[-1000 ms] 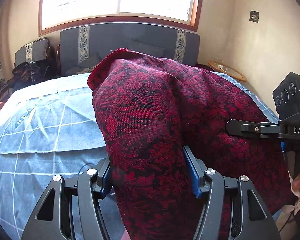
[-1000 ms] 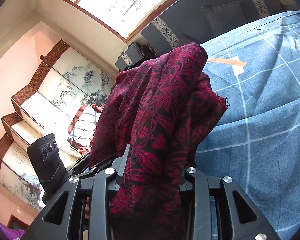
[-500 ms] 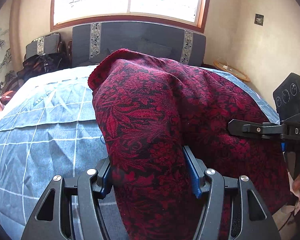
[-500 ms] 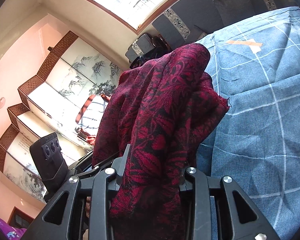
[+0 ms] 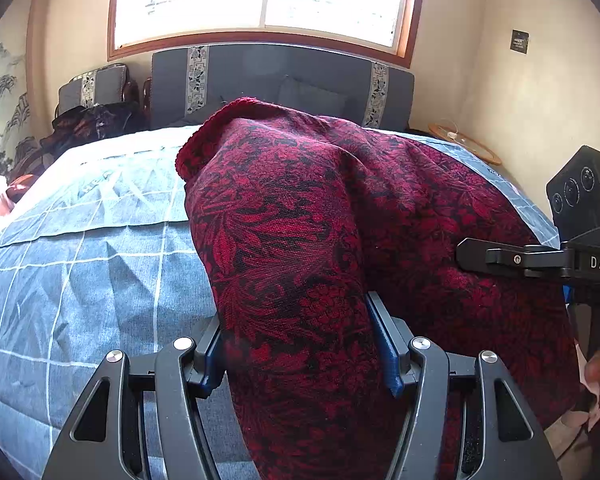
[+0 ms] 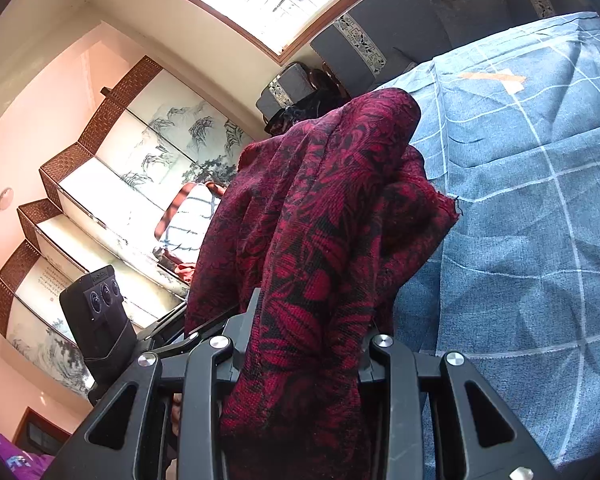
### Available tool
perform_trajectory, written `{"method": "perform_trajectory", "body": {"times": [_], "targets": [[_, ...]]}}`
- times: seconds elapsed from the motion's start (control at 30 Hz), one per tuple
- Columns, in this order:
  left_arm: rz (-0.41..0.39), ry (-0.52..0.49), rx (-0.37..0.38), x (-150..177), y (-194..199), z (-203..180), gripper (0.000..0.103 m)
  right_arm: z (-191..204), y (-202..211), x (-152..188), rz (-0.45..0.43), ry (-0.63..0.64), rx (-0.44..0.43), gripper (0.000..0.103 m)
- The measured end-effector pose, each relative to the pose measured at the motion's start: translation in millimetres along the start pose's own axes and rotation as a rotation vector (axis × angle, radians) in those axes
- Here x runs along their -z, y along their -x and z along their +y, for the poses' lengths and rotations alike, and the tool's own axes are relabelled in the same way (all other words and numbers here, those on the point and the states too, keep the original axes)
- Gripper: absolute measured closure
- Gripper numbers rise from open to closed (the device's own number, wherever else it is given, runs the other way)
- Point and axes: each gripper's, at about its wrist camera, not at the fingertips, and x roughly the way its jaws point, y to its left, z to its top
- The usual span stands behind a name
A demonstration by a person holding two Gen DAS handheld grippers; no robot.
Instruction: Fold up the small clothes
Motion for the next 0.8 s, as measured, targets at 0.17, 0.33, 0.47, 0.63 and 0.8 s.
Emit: {"method": "perform_trajectory", "body": {"times": [0.17, 0.33, 0.47, 0.63, 0.8], "targets": [[-0.001, 0.0, -0.005, -4, -1, 0, 0.042, -2, -3, -7, 0.001, 0.004, -0.001, 0.072], [0.002, 0.002, -0.007, 0, -1, -2, 0.042, -5, -4, -6, 0.002, 0.004, -0.004, 0.072], [0.005, 0.005, -0.006, 3, -3, -2, 0.042, -7, -5, -3, 0.003, -0.002, -0.008, 0.072], [0.008, 0.008, -0.004, 4, -4, 0, 0.042, -7, -6, -3, 0.005, -0.002, -0.009, 0.072], [0.013, 0.008, -0.005, 7, -8, 1, 0.042, -9, -9, -2, 0.01, 0.0, -0.003, 0.072]]}}
